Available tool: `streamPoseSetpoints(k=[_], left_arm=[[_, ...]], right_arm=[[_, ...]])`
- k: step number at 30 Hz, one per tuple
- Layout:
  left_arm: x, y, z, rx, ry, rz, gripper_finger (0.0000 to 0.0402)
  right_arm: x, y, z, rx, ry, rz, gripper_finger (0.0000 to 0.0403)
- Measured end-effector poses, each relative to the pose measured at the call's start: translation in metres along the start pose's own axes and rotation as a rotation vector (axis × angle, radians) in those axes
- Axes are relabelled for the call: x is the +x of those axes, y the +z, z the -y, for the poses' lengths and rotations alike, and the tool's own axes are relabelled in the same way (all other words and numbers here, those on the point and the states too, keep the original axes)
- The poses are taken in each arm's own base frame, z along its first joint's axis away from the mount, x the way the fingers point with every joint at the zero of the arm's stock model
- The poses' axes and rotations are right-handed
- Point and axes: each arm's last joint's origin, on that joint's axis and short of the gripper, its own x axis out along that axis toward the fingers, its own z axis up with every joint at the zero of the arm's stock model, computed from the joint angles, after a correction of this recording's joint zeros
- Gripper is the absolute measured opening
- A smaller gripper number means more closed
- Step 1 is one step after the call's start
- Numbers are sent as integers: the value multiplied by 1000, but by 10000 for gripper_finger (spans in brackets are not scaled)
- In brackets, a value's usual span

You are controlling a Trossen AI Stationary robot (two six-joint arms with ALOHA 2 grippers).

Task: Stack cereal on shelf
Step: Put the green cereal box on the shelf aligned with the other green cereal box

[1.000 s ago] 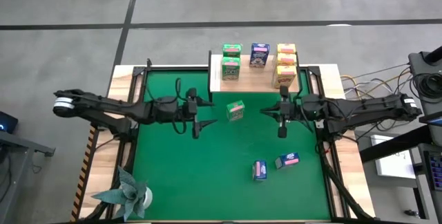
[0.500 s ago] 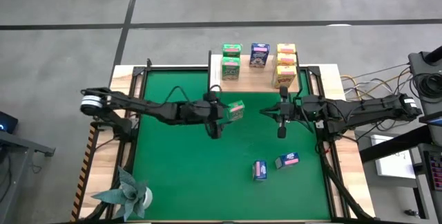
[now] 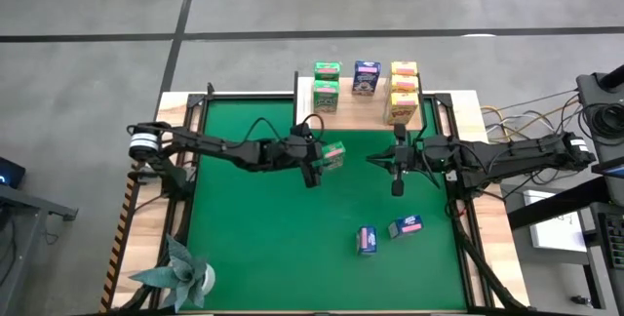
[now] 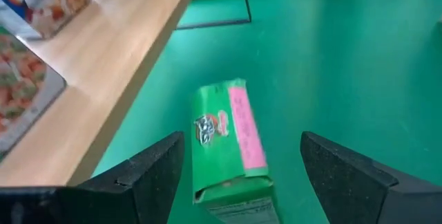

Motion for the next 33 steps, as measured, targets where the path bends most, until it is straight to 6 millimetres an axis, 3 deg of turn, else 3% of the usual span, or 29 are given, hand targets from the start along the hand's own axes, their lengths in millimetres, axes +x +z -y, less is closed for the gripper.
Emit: streamPoseSetpoints(k=[12,26,33], left_arm=[[19,-12,0,-16,-13,2,272],[12,-5,-2,-17,-17,24,272],[17,-10,-8,-20,21,7,272]], right_arm=[[0,0,0,-5,-6,-2,13],[0,0,0,3,-7,-3,13],[0,0,0,3,-6,-4,13]])
